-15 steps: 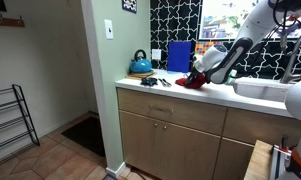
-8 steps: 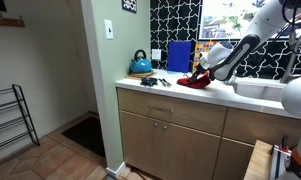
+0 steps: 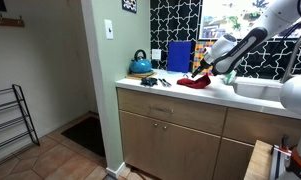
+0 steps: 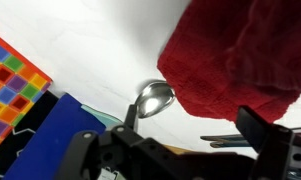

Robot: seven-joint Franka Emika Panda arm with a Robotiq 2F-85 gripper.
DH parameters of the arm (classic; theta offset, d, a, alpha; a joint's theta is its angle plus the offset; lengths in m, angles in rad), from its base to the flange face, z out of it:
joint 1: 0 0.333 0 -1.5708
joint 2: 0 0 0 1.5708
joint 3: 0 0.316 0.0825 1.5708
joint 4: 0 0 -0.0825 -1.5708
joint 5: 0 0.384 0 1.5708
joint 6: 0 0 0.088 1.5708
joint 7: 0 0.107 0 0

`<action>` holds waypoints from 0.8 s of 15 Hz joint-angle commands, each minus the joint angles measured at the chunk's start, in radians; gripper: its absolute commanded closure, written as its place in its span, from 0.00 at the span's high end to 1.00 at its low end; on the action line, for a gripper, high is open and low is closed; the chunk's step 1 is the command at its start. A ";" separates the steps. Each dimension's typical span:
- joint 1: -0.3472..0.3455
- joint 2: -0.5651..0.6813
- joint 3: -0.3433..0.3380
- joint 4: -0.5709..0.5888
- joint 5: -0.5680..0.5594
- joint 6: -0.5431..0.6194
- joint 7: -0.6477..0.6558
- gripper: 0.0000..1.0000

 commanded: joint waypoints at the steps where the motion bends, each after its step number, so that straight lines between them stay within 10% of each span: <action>1: -0.189 -0.031 0.209 -0.030 0.134 -0.139 -0.025 1.00; 12: -0.668 -0.093 0.784 0.033 0.395 -0.545 0.016 1.00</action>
